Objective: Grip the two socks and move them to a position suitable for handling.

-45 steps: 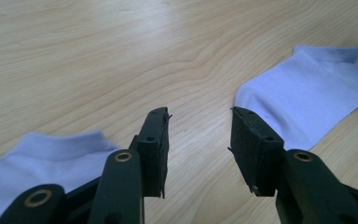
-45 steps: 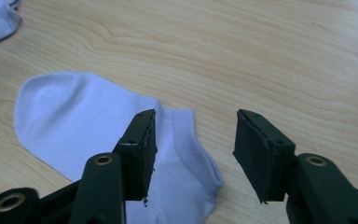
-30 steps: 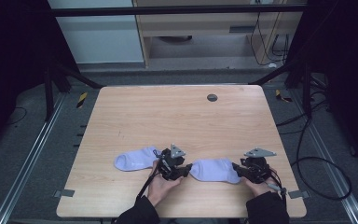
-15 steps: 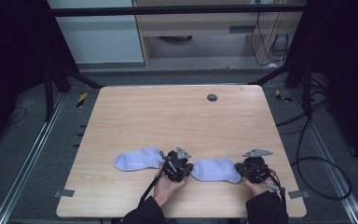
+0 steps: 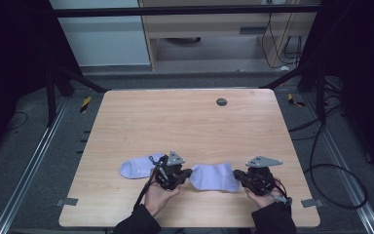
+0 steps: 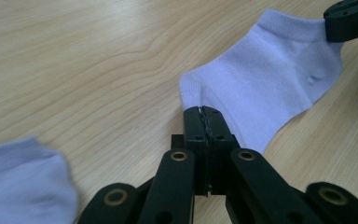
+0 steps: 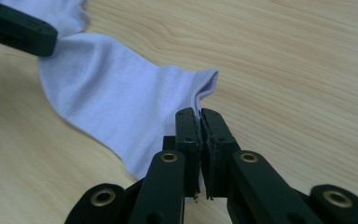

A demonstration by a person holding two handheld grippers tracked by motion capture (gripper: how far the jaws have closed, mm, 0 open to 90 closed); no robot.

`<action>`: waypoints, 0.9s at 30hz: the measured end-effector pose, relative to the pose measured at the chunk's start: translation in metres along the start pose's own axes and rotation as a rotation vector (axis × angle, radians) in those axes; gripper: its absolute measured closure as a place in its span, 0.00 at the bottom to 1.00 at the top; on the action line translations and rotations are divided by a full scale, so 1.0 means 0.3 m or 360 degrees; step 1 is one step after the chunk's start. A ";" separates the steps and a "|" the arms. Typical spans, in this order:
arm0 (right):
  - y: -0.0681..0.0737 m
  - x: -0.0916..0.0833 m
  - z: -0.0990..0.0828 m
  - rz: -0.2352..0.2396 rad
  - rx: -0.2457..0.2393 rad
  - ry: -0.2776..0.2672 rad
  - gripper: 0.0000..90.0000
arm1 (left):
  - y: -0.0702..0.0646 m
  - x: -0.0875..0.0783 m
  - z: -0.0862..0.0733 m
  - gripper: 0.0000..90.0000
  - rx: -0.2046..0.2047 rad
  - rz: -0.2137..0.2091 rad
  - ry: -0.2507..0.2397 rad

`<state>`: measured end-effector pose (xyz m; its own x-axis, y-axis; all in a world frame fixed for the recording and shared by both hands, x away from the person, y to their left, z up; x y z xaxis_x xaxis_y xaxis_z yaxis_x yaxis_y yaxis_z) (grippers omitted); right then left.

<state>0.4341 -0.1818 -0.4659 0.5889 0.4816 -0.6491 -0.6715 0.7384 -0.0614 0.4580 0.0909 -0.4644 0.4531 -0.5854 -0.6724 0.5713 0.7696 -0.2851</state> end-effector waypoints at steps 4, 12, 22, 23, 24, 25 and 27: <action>0.042 0.006 0.032 0.0046 -0.0026 -0.0027 0.96 | 0.040 -0.054 -0.021 0.99 -0.0008 0.0022 0.0005; 0.122 0.058 0.068 0.0146 -0.0062 -0.0022 0.96 | 0.129 -0.103 -0.108 0.99 -0.0049 0.0073 0.0081; 0.164 0.130 0.047 0.0190 -0.0066 0.0075 0.96 | 0.177 -0.099 -0.157 0.99 -0.0107 0.0090 0.0137; 0.165 0.133 0.042 0.0186 -0.0057 0.0093 0.96 | 0.175 -0.091 -0.159 0.99 -0.0118 0.0094 0.0140; 0.165 0.135 0.034 0.0177 -0.0057 0.0113 0.96 | 0.175 -0.088 -0.160 0.99 -0.0112 0.0100 0.0144; 0.164 0.136 0.030 0.0174 -0.0063 0.0119 0.96 | 0.175 -0.085 -0.161 0.99 -0.0110 0.0102 0.0142; 0.162 0.137 0.022 0.0160 -0.0059 0.0130 0.95 | 0.175 -0.083 -0.161 0.98 -0.0116 0.0105 0.0135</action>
Point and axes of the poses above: each handheld gripper's, and its own axes: x roughly forward along the jaws, z roughly out of its top, y roughly to its left, the point moved 2 cm from there along x, roughly forward along the jaws, and after that the axes turned 13 degrees about -x, right-handed, at the moved point
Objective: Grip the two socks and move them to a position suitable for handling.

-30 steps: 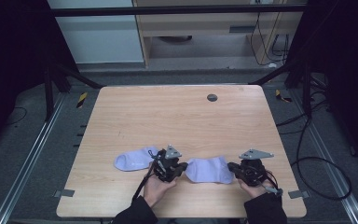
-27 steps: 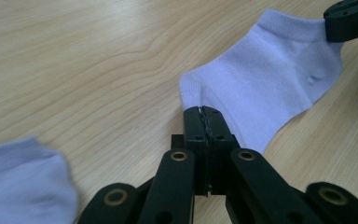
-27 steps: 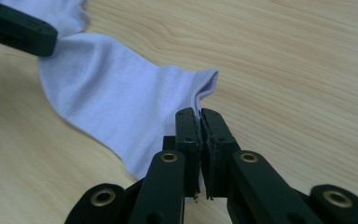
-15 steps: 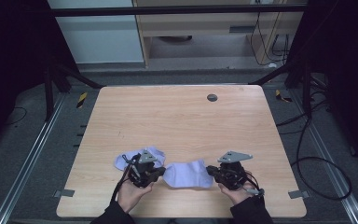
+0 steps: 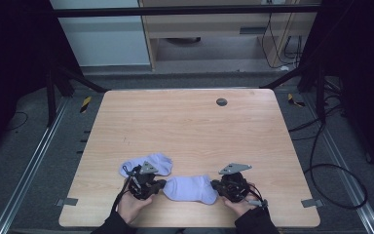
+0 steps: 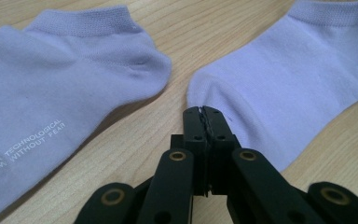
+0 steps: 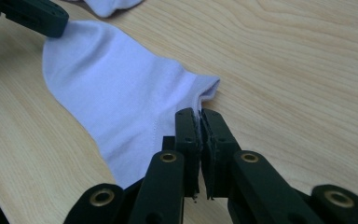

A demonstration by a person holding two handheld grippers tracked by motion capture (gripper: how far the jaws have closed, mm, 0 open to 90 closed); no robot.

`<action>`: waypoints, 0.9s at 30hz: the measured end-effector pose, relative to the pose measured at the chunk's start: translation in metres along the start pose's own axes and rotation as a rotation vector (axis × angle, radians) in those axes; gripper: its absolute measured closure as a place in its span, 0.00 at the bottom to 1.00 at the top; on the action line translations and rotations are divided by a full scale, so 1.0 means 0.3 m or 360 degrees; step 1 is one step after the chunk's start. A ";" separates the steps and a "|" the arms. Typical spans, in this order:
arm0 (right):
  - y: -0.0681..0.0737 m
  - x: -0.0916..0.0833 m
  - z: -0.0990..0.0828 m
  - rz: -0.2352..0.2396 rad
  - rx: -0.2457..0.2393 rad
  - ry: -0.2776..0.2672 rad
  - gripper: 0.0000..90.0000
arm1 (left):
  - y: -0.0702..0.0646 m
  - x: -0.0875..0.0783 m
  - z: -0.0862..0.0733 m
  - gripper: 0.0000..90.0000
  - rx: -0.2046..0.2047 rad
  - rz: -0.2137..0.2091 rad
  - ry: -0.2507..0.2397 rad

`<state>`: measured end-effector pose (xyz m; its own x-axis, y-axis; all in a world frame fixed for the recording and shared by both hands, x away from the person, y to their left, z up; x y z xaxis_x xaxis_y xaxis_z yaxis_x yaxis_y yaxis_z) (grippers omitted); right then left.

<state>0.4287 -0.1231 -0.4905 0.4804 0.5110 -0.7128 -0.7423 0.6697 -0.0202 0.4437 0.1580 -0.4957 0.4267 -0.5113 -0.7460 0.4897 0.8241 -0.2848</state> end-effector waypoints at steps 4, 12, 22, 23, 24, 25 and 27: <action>-0.002 0.001 -0.006 -0.0011 0.0021 0.0008 0.87 | 0.006 -0.010 0.000 0.88 -0.0011 0.0018 -0.0041; -0.021 -0.025 0.017 -0.0097 0.0048 -0.0132 0.65 | 0.049 -0.093 0.028 0.70 -0.0063 0.0066 -0.0212; -0.024 -0.018 0.094 -0.0132 0.0014 -0.0237 0.48 | 0.188 -0.185 0.046 0.57 -0.0145 0.0220 -0.0357; -0.023 -0.015 0.104 -0.0135 0.0006 -0.0251 0.47 | 0.207 -0.193 0.045 0.55 -0.0164 0.0237 -0.0374; -0.021 -0.011 0.116 -0.0134 0.0007 -0.0261 0.47 | 0.228 -0.201 0.044 0.54 -0.0183 0.0255 -0.0386; -0.018 -0.006 0.127 -0.0128 0.0013 -0.0263 0.46 | 0.248 -0.208 0.041 0.53 -0.0200 0.0275 -0.0392; -0.014 0.009 0.151 -0.0131 0.0008 -0.0273 0.46 | 0.282 -0.219 0.035 0.53 -0.0233 0.0304 -0.0402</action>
Point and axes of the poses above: each handheld gripper's, and its own axes: x roughly forward along the jaws, z roughly out of its top, y roughly to its left, the point moved 2 cm from there along x, roughly forward along the jaws, and after that the axes turned 13 degrees about -x, right-handed, at the moved point
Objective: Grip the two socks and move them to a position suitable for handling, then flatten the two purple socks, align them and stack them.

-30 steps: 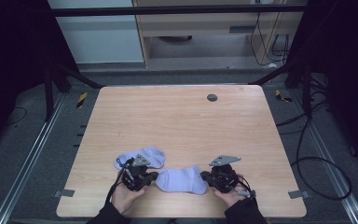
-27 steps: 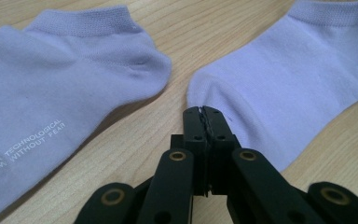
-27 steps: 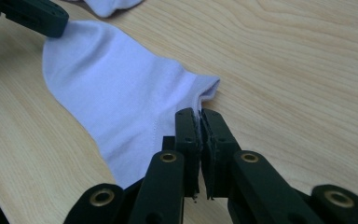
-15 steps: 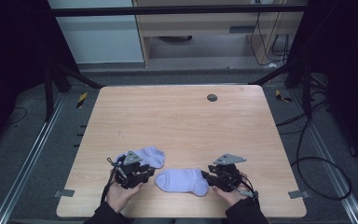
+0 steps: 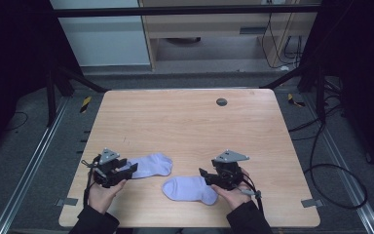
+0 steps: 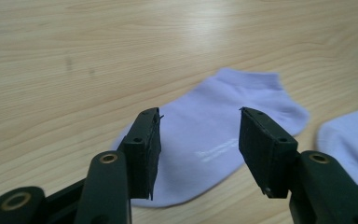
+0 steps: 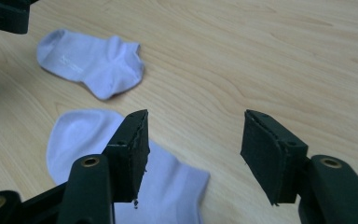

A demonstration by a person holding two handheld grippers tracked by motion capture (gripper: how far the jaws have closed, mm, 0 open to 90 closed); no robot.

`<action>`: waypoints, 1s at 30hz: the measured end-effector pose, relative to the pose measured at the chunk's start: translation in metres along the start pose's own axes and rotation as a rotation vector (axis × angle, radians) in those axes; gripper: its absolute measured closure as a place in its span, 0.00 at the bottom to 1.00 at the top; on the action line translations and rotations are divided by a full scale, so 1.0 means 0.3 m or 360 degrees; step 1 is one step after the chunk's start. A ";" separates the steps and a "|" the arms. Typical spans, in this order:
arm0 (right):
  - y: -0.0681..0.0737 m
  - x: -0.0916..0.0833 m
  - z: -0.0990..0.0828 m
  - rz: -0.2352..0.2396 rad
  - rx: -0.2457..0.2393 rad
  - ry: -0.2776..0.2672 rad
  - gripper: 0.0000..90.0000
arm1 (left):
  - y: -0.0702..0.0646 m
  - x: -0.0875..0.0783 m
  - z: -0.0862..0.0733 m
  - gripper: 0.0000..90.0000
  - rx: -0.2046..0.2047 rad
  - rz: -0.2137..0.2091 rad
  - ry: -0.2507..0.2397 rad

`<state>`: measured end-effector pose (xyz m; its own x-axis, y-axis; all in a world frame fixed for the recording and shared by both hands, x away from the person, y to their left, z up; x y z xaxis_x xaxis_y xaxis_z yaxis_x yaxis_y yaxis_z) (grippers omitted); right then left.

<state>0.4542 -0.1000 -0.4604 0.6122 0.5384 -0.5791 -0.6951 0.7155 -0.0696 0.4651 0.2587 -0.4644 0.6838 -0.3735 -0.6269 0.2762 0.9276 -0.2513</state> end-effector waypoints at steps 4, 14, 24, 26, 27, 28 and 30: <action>0.020 0.051 0.043 0.0010 0.0004 -0.0013 0.45 | 0.065 0.004 -0.005 0.53 -0.0050 0.0062 0.0003; 0.068 0.179 0.133 0.0022 -0.0001 -0.0008 0.44 | 0.103 0.033 -0.011 0.51 -0.0027 0.0125 0.0011; 0.096 0.316 0.168 0.0038 0.0010 0.0069 0.49 | 0.131 0.074 -0.016 0.53 -0.0020 0.0175 0.0067; 0.103 0.337 0.169 0.0036 -0.0003 0.0086 0.50 | 0.134 0.080 -0.016 0.54 -0.0026 0.0177 0.0070; 0.108 0.352 0.170 0.0036 -0.0008 0.0103 0.50 | 0.136 0.081 -0.016 0.55 -0.0023 0.0180 0.0082; 0.110 0.363 0.170 0.0035 -0.0013 0.0116 0.51 | 0.138 0.083 -0.016 0.56 -0.0026 0.0183 0.0086; 0.114 0.384 0.171 0.0030 -0.0018 0.0134 0.53 | 0.144 0.087 -0.017 0.57 -0.0032 0.0192 0.0102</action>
Point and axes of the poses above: each handheld gripper's, and its own axes: x roughly forward along the jaws, z roughly out of its top, y roughly to its left, the point moved 2 cm from there along x, roughly forward along the jaws, and after that the axes turned 13 degrees about -x, right-handed, at the moved point
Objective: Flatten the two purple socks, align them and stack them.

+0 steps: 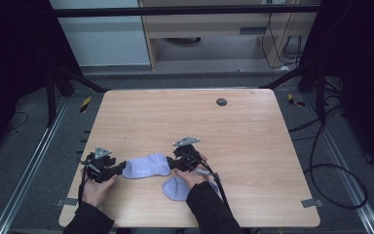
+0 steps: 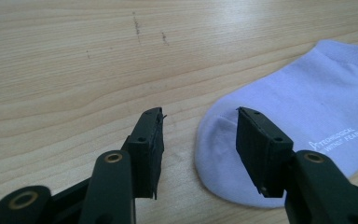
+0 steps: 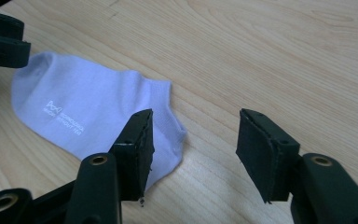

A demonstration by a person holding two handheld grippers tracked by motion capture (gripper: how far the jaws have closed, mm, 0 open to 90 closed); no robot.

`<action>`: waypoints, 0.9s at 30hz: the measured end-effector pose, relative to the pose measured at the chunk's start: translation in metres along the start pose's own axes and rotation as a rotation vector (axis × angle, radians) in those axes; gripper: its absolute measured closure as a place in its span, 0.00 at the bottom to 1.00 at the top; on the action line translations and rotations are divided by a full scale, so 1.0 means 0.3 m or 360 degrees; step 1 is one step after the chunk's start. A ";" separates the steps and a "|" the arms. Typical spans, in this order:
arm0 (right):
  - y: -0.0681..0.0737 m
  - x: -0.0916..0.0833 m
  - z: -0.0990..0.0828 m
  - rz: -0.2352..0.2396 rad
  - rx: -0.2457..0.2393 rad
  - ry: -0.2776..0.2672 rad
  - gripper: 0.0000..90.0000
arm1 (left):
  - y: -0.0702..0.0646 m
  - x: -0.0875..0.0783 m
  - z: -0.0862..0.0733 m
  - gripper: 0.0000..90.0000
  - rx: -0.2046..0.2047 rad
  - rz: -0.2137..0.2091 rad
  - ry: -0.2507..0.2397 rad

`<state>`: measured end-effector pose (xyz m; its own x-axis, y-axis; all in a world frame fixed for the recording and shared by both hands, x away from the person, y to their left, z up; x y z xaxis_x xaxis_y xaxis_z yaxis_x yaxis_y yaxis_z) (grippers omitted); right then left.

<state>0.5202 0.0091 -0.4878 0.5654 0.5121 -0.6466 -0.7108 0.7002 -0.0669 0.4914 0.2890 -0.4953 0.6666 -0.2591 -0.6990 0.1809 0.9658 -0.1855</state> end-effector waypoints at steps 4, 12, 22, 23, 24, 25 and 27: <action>0.011 0.039 -0.002 0.0008 -0.0015 0.0044 0.57 | 0.008 0.006 -0.004 0.63 -0.0014 -0.0002 0.0032; 0.034 0.098 -0.012 0.0009 -0.0081 0.0121 0.63 | 0.004 0.019 -0.016 0.73 0.0005 -0.0014 0.0117; 0.059 0.099 -0.007 0.0031 -0.0099 0.0144 0.95 | -0.013 0.017 -0.019 0.96 0.0002 -0.0065 0.0170; 0.060 0.096 -0.006 0.0036 -0.0092 0.0138 0.96 | -0.015 0.013 -0.018 0.96 0.0001 -0.0080 0.0166; 0.062 0.092 -0.005 0.0050 -0.0073 0.0135 0.96 | -0.019 0.009 -0.015 0.96 -0.0002 -0.0089 0.0152; 0.061 0.087 -0.005 0.0059 -0.0078 0.0125 0.96 | -0.021 0.003 -0.012 0.97 -0.0005 -0.0102 0.0146; 0.058 0.070 0.000 0.0067 -0.0071 0.0104 0.96 | -0.027 -0.010 -0.006 0.97 -0.0009 -0.0126 0.0124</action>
<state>0.5197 0.0320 -0.5026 0.5073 0.5059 -0.6977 -0.7519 0.6554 -0.0715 0.4867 0.2819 -0.4928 0.5920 -0.3337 -0.7336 0.2266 0.9424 -0.2459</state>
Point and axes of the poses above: each handheld gripper's, and its own axes: x roughly forward along the jaws, z roughly out of its top, y roughly to its left, the point moved 2 cm from there along x, roughly forward along the jaws, and after that the axes turned 13 degrees about -x, right-handed, at the moved point
